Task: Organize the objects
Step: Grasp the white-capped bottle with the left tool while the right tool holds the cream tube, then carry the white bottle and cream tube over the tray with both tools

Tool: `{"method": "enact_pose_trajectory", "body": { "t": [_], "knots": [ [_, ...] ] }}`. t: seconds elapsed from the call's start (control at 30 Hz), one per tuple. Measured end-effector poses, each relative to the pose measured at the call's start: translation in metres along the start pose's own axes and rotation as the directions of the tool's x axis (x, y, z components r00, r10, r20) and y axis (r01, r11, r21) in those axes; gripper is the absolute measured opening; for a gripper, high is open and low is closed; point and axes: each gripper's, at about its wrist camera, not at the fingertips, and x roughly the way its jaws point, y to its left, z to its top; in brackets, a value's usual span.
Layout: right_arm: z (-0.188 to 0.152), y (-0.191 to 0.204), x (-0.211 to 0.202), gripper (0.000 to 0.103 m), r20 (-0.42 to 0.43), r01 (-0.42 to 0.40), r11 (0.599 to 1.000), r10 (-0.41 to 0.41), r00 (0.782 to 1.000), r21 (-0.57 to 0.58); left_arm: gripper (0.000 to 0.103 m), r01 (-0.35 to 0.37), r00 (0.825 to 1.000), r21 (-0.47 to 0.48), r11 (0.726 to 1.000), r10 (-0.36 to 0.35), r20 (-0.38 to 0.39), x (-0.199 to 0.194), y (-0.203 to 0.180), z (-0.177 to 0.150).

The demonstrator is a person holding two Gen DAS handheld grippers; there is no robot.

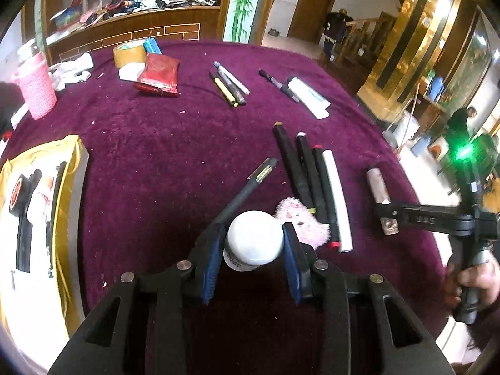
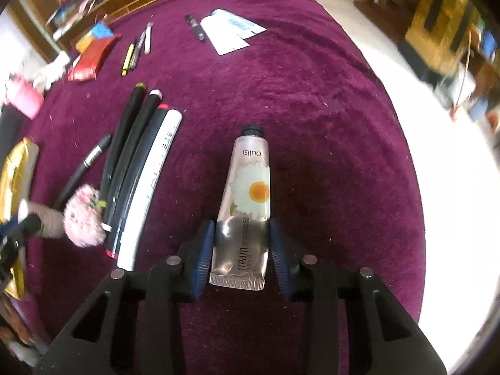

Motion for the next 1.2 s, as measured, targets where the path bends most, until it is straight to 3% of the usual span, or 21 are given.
{"method": "enact_pose_trajectory", "body": {
  "t": [0.37,0.43,0.5,0.6,0.73,0.9,0.97,1.07,1.2],
  "knots": [
    [-0.003,-0.002,-0.029,0.033,0.046,-0.116,0.988,0.112,0.993,0.100,0.032,0.115,0.993,-0.133,0.984,-0.108,0.055,-0.058,0.036,-0.007],
    [-0.002,0.008,-0.036,0.011,0.053,-0.146,0.984,0.141,0.989,0.100,0.032,0.129,0.991,-0.169,0.977,-0.120,0.063,-0.069,0.052,-0.012],
    [-0.002,0.018,-0.039,0.007,0.052,-0.183,0.978,0.178,0.983,0.103,0.032,0.133,0.990,-0.199,0.971,-0.121,0.074,-0.080,0.069,-0.017],
    [-0.001,0.039,-0.039,0.007,0.055,-0.135,0.988,0.132,0.990,0.070,0.032,0.130,0.990,-0.229,0.965,-0.113,0.085,-0.094,0.092,-0.022],
    [0.000,0.035,-0.025,0.008,0.024,-0.120,0.982,0.118,0.993,0.148,0.032,0.142,0.987,-0.253,0.957,-0.119,0.104,-0.108,0.117,-0.028],
    [-0.002,0.043,-0.005,0.031,-0.008,-0.079,0.982,0.082,0.997,0.174,0.032,0.161,0.985,-0.263,0.951,-0.136,0.110,-0.112,0.133,-0.032],
    [0.000,0.046,0.004,0.032,-0.008,-0.021,0.984,0.023,1.000,0.176,0.032,0.161,0.985,-0.263,0.951,-0.138,0.106,-0.113,0.138,-0.032],
    [0.006,0.047,0.014,0.034,0.003,-0.004,0.982,0.004,1.000,0.187,0.032,0.157,0.986,-0.263,0.952,-0.135,0.100,-0.115,0.144,-0.036],
    [0.016,0.061,0.021,0.034,0.031,0.084,0.991,-0.088,0.996,0.105,0.032,0.149,0.988,-0.271,0.951,-0.130,0.087,-0.116,0.152,-0.041]
  ]
}}
